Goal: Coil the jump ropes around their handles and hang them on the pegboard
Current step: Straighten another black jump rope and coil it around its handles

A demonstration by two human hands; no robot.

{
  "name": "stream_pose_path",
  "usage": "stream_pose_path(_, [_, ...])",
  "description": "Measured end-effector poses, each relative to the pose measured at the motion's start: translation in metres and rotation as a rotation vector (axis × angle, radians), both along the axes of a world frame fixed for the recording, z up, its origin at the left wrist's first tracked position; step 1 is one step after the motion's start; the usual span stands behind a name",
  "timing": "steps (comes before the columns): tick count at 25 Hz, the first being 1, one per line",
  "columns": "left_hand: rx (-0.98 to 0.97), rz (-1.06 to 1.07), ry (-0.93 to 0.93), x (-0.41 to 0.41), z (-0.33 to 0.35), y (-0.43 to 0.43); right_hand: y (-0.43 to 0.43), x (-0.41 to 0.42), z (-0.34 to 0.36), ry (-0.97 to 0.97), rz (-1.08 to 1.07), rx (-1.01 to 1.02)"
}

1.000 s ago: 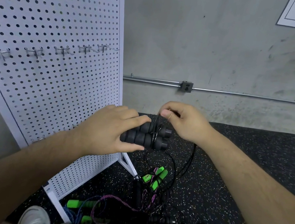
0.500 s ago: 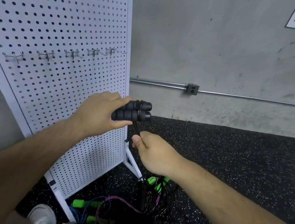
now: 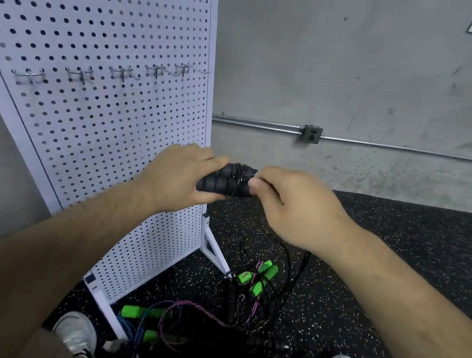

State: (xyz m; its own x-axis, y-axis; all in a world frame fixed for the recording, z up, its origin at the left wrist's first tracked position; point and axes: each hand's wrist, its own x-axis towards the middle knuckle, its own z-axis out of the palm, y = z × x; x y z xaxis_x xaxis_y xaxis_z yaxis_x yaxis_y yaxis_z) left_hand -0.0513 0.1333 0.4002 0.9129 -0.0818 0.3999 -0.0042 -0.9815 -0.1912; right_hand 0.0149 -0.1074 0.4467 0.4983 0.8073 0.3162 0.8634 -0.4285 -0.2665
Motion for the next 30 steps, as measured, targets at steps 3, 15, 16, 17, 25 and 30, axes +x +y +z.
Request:
stream_pose_path(3, [0.054,-0.092,0.029,-0.002,-0.005,-0.01,0.0,0.023,-0.002,-0.168,-0.018,0.075])
stream_pose_path(15, [-0.253,-0.259,0.02,-0.019,0.012,-0.057,0.0,0.076,-0.027,0.321,0.104,0.207])
stream_pose_path(16, [-0.301,-0.249,0.027,-0.022,0.014,-0.061,0.001,0.071,-0.028,0.471,0.129,0.232])
stream_pose_path(17, [-0.339,-0.244,0.037,-0.024,0.014,-0.064,0.003,0.065,-0.029,0.515,0.128,0.269])
stream_pose_path(25, [-0.254,-0.108,-0.064,-0.02,0.016,-0.031,0.018,0.013,-0.058,0.621,0.05,0.103])
stream_pose_path(30, [-0.238,0.003,-0.116,-0.015,0.016,-0.003,0.019,-0.007,-0.046,0.452,0.052,0.03])
